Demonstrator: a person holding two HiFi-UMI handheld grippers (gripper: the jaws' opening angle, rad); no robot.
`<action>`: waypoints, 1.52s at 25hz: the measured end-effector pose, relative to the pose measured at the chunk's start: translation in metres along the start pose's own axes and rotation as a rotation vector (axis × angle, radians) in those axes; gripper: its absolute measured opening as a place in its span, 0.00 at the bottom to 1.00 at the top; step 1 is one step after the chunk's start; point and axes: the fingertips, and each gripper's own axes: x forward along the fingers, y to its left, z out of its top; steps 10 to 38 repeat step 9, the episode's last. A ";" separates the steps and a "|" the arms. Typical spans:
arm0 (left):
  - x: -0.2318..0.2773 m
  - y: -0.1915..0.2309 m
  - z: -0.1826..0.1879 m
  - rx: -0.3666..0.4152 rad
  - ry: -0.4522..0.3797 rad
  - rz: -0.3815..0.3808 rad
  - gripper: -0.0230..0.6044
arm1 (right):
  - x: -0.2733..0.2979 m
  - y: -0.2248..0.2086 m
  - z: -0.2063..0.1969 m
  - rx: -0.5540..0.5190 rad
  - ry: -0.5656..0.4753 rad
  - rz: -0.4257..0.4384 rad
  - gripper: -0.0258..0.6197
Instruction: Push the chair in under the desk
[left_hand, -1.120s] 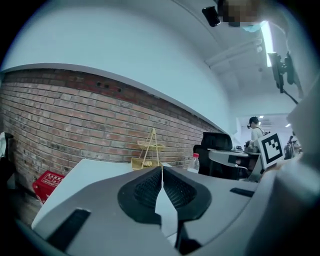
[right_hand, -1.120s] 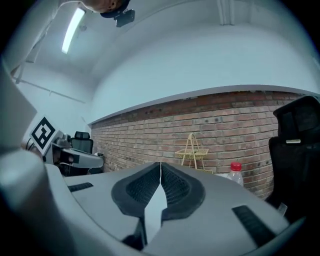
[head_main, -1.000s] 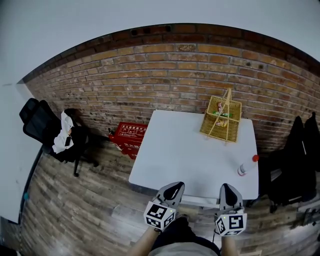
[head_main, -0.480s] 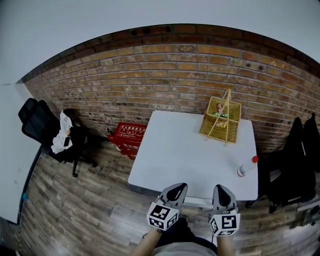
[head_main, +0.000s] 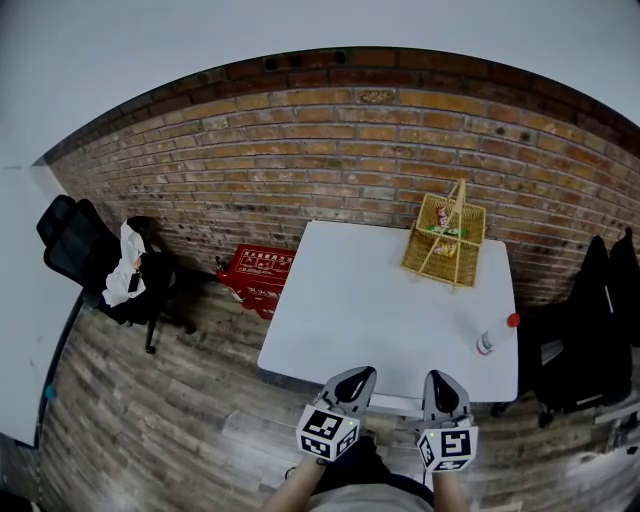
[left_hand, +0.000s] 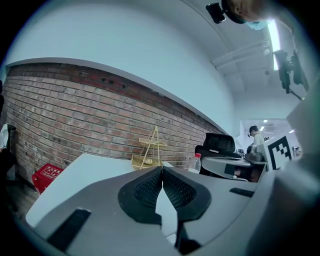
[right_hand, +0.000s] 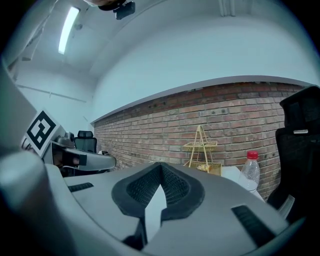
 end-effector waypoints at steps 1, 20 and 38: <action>0.000 0.000 -0.001 0.000 0.003 -0.003 0.06 | 0.001 0.001 0.000 0.001 0.001 0.002 0.06; 0.000 -0.001 -0.003 0.000 0.009 -0.020 0.06 | 0.004 0.005 -0.004 0.005 0.014 0.007 0.06; 0.000 -0.001 -0.003 0.000 0.009 -0.020 0.06 | 0.004 0.005 -0.004 0.005 0.014 0.007 0.06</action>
